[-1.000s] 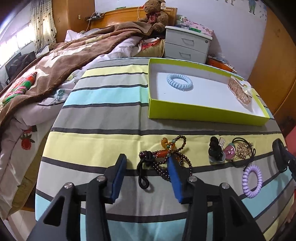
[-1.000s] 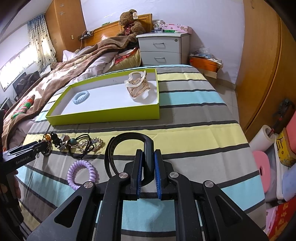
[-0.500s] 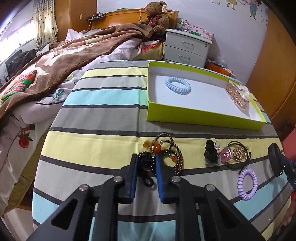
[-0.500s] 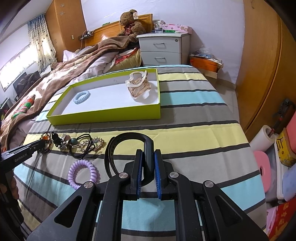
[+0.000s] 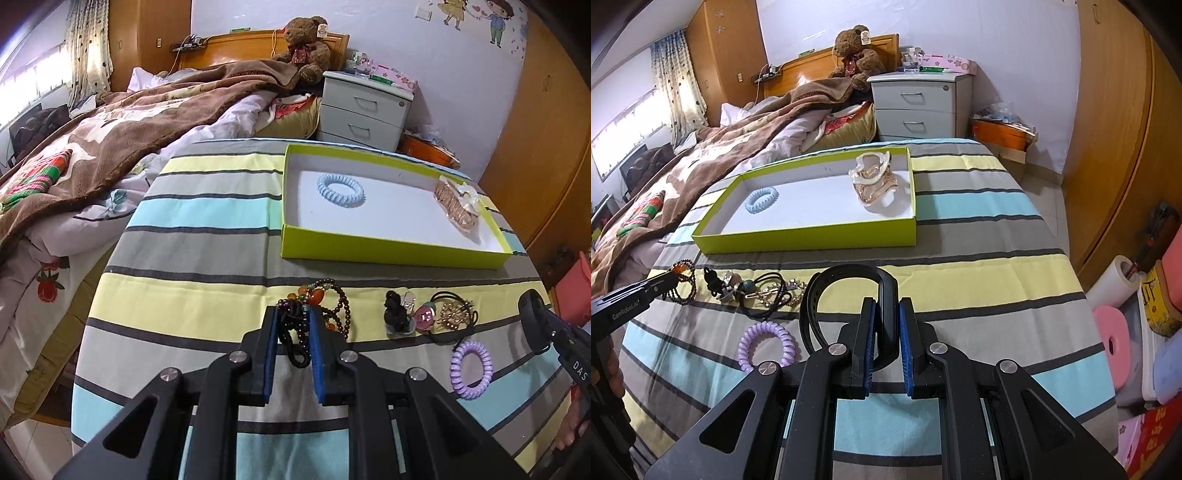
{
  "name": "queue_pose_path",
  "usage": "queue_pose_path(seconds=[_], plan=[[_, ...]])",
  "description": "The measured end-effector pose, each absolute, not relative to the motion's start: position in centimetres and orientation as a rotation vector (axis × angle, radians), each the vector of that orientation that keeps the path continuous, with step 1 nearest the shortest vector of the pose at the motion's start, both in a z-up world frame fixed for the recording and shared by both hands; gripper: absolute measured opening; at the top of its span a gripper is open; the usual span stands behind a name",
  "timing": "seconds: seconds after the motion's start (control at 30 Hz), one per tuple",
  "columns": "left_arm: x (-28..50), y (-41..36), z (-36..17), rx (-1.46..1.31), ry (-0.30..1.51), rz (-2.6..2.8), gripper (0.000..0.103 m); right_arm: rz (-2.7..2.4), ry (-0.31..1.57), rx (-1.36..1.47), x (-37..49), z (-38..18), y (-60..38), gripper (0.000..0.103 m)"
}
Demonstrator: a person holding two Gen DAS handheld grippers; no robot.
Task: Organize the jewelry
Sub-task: 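Carry the necklace and black band into the green box with both tools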
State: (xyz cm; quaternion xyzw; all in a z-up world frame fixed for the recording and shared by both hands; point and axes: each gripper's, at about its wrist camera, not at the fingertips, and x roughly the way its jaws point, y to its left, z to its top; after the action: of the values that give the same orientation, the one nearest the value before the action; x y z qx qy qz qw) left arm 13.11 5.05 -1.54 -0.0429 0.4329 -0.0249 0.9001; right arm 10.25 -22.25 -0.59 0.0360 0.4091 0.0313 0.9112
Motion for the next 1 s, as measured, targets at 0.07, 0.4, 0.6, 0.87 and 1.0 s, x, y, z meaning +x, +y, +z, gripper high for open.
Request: queue_pose_path(seconds=[0.07, 0.4, 0.6, 0.87, 1.0], plan=[[13.0, 5.0, -1.2, -0.089, 0.888, -0.054, 0.017, 0.066, 0.838, 0.071, 10.2, -0.3, -22.2, 0.013], [12.6, 4.8, 1.3, -0.085, 0.835, -0.079, 0.017, 0.070, 0.796, 0.058, 10.1, 1.5, -21.7, 0.013], [12.9, 4.8, 2.7, -0.084, 0.807, -0.089, 0.017, 0.075, 0.768, 0.041, 10.6, 2.9, -21.2, 0.013], [13.9, 4.5, 4.3, -0.083, 0.779, -0.115, 0.017, 0.092, 0.732, 0.003, 12.9, 4.9, -19.8, 0.013], [14.7, 4.3, 5.1, -0.079, 0.766, -0.130, 0.017, 0.104, 0.725, -0.015, 14.6, 5.6, -18.9, 0.013]])
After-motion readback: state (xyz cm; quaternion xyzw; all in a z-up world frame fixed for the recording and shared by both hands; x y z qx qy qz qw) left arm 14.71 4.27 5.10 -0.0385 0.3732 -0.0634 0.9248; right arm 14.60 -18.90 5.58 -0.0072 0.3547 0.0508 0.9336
